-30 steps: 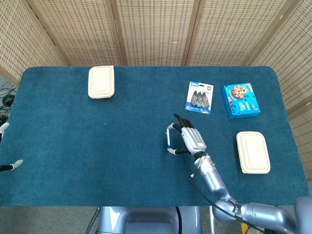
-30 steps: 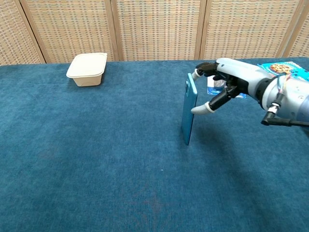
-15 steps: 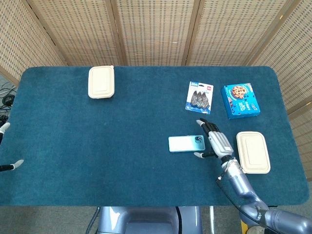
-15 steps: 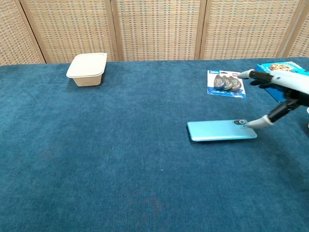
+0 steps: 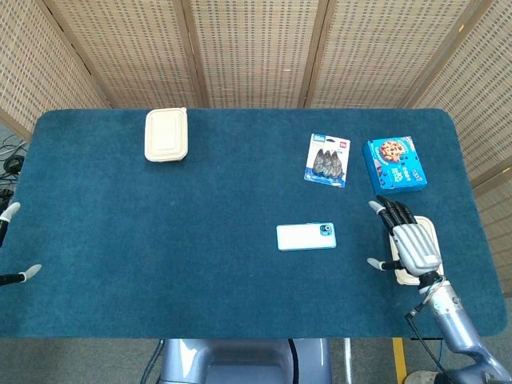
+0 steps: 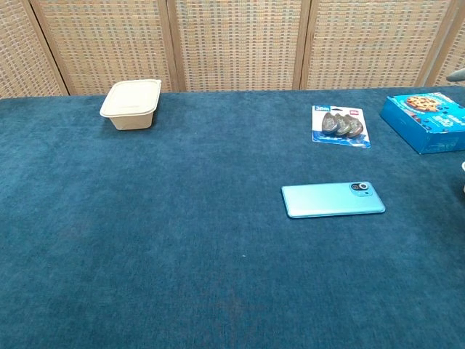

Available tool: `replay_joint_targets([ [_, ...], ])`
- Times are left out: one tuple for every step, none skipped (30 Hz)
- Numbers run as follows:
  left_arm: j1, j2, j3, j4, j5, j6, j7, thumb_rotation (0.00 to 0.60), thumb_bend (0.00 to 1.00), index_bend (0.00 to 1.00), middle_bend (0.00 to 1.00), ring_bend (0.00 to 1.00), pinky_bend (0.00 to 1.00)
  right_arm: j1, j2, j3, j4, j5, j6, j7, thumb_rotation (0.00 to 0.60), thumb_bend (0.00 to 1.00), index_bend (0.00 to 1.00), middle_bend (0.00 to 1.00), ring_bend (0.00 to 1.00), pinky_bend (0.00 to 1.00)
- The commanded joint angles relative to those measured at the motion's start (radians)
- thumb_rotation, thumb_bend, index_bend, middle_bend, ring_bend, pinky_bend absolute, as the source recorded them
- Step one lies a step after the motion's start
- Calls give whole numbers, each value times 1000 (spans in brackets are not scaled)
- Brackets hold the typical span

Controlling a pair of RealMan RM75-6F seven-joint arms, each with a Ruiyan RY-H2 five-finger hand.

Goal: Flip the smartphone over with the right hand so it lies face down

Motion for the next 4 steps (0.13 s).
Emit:
replay_joint_targets([
  [3, -32, 4, 35, 38, 31, 2, 600, 0, 0, 0, 0, 0, -78, 1, -33, 1, -63, 121, -140, 600, 42, 0, 0, 0, 0],
  [5, -34, 5, 36, 42, 35, 1, 600, 0, 0, 0, 0, 0, -88, -4, -33, 4, -68, 140, -157, 600, 37, 0, 0, 0, 0],
  [7, -36, 6, 37, 49, 41, 0, 600, 0, 0, 0, 0, 0, -107, -12, -35, 8, -73, 173, -181, 600, 30, 0, 0, 0, 0],
  [8, -37, 7, 38, 53, 45, 1, 600, 0, 0, 0, 0, 0, -120, -17, -37, 8, -76, 192, -190, 600, 28, 0, 0, 0, 0],
])
